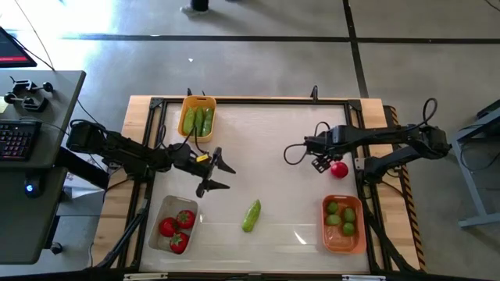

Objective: Sort produce into baskets
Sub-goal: Put the red tomato into the gray bin

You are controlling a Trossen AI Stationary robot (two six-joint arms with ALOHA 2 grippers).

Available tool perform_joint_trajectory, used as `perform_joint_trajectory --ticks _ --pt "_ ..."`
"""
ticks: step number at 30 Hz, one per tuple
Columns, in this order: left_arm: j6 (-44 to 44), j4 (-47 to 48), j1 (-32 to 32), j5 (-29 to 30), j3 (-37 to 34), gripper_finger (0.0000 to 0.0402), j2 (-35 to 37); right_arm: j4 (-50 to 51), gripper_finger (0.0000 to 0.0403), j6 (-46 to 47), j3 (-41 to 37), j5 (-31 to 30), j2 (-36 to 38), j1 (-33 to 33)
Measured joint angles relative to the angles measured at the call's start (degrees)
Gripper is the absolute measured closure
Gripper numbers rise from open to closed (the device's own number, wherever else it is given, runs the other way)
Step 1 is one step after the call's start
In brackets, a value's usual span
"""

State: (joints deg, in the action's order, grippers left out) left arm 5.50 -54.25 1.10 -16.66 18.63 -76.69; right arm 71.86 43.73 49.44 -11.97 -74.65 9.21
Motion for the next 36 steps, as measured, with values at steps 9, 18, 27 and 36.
perform_joint_trajectory --ticks 9,18,27,36 --pt "-0.1 1.3 0.0 0.0 0.0 0.0137 0.0 0.8 0.01 4.2 -3.5 3.9 -1.8 0.2" --pt "-0.1 1.3 0.0 0.0 0.0 0.0137 0.0 1.7 0.01 -0.7 -3.5 7.2 -10.5 -1.2" --pt "-0.1 1.3 0.0 0.0 0.0 0.0137 0.0 3.2 0.0104 -2.2 -3.5 8.7 -16.8 -3.3" --pt "-0.2 1.6 0.0 0.4 0.0 0.0137 0.0 5.1 0.0184 -2.0 -1.4 9.1 -16.7 -5.5"
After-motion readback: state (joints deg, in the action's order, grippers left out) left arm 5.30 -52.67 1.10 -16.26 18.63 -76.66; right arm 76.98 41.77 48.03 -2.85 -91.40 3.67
